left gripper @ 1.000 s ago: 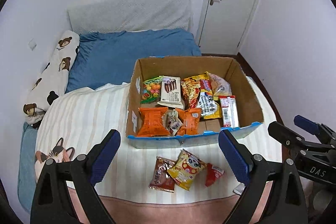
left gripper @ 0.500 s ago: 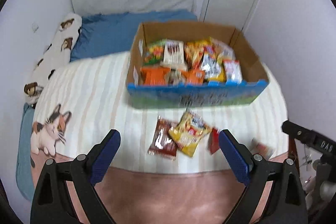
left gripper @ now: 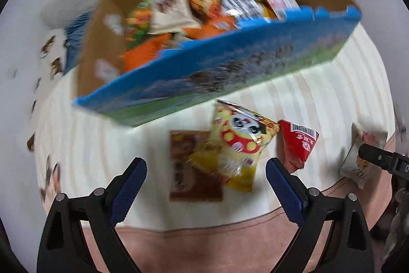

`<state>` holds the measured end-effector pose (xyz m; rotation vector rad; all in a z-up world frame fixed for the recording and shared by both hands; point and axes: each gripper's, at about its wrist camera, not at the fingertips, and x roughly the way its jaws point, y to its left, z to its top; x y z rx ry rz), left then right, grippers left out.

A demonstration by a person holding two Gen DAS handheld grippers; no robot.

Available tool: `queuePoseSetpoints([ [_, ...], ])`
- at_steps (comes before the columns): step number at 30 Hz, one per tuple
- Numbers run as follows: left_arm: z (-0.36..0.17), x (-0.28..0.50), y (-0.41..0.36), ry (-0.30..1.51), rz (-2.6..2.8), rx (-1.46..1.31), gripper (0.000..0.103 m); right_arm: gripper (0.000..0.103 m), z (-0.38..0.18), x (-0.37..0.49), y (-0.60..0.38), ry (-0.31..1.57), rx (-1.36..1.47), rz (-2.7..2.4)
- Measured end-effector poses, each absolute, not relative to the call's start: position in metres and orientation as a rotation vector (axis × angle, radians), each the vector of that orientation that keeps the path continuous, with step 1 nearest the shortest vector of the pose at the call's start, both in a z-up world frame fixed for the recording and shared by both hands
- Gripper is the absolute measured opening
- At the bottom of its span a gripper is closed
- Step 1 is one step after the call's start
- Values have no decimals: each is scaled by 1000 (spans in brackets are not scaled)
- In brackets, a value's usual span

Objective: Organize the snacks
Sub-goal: 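Grasp the yellow panda chip bag with the left tool while the right grasps the oat cookie pack, then lift both packs off the bed and hold them up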

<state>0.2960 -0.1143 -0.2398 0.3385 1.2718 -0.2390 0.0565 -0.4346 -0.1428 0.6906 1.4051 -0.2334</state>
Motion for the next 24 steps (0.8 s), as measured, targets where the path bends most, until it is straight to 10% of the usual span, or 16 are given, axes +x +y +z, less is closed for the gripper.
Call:
queuePoseSetpoints([
  [5,-265,313,-152,1301,-326,504,95,86,-158,59,-429,1424,647,-239],
  [9,-281,320,-167,1352,-374,538,57,65,-158,61,-423,1431,590,-220],
  [24,-290,247,-112,1496,-249,207,53,59,-159,36,-378,1540,358,-27],
])
